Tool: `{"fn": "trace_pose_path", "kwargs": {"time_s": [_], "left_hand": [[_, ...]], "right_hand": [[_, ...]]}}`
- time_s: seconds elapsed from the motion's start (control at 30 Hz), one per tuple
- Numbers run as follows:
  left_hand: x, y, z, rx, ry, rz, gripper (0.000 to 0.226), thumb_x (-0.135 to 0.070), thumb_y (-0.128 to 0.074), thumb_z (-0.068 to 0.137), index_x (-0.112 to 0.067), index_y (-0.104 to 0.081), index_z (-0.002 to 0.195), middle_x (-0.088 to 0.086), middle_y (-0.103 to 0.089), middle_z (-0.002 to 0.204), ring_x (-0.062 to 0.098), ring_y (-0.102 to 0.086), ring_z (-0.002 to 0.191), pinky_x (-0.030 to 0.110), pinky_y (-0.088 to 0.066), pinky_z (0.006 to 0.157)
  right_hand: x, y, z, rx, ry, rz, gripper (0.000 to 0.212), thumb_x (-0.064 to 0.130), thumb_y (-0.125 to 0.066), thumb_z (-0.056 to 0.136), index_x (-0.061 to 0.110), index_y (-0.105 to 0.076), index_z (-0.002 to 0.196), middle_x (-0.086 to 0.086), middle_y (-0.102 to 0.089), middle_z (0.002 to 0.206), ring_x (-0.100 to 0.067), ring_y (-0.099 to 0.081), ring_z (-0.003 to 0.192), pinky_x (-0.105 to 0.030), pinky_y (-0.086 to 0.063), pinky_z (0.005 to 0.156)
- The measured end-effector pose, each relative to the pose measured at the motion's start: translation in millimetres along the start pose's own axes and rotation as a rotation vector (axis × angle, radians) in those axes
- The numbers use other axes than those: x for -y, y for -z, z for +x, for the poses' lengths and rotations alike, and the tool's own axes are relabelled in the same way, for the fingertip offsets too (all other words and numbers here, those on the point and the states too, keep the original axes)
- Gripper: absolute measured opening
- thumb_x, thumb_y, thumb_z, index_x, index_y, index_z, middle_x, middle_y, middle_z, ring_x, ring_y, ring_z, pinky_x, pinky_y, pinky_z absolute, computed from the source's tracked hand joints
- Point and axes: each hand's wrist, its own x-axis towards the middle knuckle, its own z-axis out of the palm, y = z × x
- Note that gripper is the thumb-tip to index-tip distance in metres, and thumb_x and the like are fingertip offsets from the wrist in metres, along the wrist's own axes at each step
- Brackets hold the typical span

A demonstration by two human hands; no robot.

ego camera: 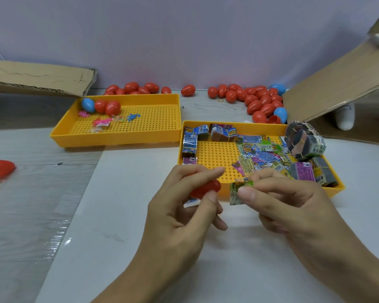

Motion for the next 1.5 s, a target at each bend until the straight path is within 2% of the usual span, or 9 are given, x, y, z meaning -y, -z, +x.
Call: {"fn": "trace_pose_path", "kwargs": {"time_s": [0.13,0.2,0.27,0.4,0.57,0.7,0.93,1.1,1.5], "left_hand": [[-1.2,-0.7,-1.2,-0.013,0.043,-0.053,0.033,-0.018,-0.07,0.085,-0.026,-0.069,0.117,0.005,-0.065,0.102,0.027,-0.068,0.072,0.03,-0.059,0.057],[-1.2,0.3,-1.4,-0.004,0.041,0.007,0.03,-0.025,-0.071,0.082,-0.027,-0.07,0.112,0.0,-0.068,0.104,0.026,-0.07,0.084,0.031,-0.06,0.063],[-0.9,0.8,-1.6,0.015,0.023,0.048,0.028,-0.024,-0.072,0.082,-0.023,-0.071,0.11,0.001,-0.068,0.108,0.026,-0.068,0.095,0.034,-0.061,0.069],[0.0,0.7,-0.6,0.06,-0.005,0.022,0.028,-0.016,-0.073,0.081,-0.014,-0.071,0.109,0.004,-0.065,0.106,0.03,-0.066,0.095,0.035,-0.06,0.072],[2.2,1.4,-0.5,0.09,-0.017,-0.006,0.023,-0.011,-0.074,0.079,-0.011,-0.071,0.102,0.005,-0.067,0.102,0.027,-0.067,0.095,0.037,-0.06,0.072],[3.5,0.6,-0.8,0.044,-0.036,0.031,0.023,-0.011,-0.072,0.075,-0.017,-0.069,0.097,-0.001,-0.069,0.096,0.022,-0.067,0.09,0.022,-0.056,0.071],[3.7,-0.2,-1.7,0.054,-0.077,0.086,0.025,-0.008,-0.071,0.075,-0.016,-0.07,0.099,-0.002,-0.066,0.094,0.022,-0.064,0.084,0.023,-0.054,0.065],[1.7,-1.0,-1.7,0.091,-0.065,0.08,0.034,-0.01,-0.072,0.078,-0.012,-0.071,0.113,0.002,-0.065,0.104,0.024,-0.066,0.092,0.023,-0.055,0.068],[-0.5,-3.6,-1.6,0.087,-0.068,0.072,0.045,-0.014,-0.068,0.082,-0.017,-0.066,0.127,0.004,-0.064,0.105,0.025,-0.066,0.09,0.029,-0.057,0.068]], "right_hand": [[1.9,-0.1,1.1,-0.031,0.11,-0.045,0.018,0.031,-0.081,0.056,0.014,-0.077,0.062,0.007,-0.053,0.06,-0.003,-0.042,0.052,-0.009,-0.034,0.049],[1.1,0.7,2.0,-0.041,0.119,-0.025,0.02,0.029,-0.08,0.056,0.011,-0.077,0.064,0.006,-0.053,0.058,-0.001,-0.043,0.05,-0.008,-0.034,0.048],[0.6,0.3,2.2,-0.031,0.116,-0.032,0.023,0.028,-0.081,0.055,0.009,-0.077,0.067,0.006,-0.053,0.057,-0.002,-0.042,0.049,-0.008,-0.033,0.047],[-3.0,2.1,2.1,0.01,0.074,-0.006,0.029,0.024,-0.095,0.054,0.006,-0.076,0.067,0.007,-0.049,0.058,-0.004,-0.04,0.049,-0.009,-0.033,0.046],[-2.0,2.2,1.5,0.158,0.032,0.019,0.03,0.043,-0.084,0.064,0.015,-0.079,0.071,0.013,-0.049,0.059,-0.002,-0.037,0.048,-0.011,-0.03,0.043],[-2.1,1.3,0.8,0.131,-0.028,0.01,0.044,0.059,-0.082,0.06,0.015,-0.072,0.059,0.009,-0.036,0.059,-0.009,-0.025,0.048,-0.014,-0.025,0.041],[-3.1,0.5,-0.6,0.081,-0.029,0.069,0.028,0.039,-0.079,0.062,0.011,-0.078,0.069,0.007,-0.037,0.058,-0.008,-0.025,0.046,-0.017,-0.023,0.039],[-6.6,1.3,-0.3,0.066,0.032,0.04,0.035,0.042,-0.081,0.064,0.009,-0.079,0.076,0.0,-0.044,0.063,-0.006,-0.032,0.049,-0.014,-0.027,0.041],[-4.5,0.6,-1.6,0.103,0.173,0.013,0.034,0.05,-0.081,0.066,0.017,-0.08,0.076,0.009,-0.058,0.064,-0.001,-0.045,0.055,-0.006,-0.035,0.049]]}}
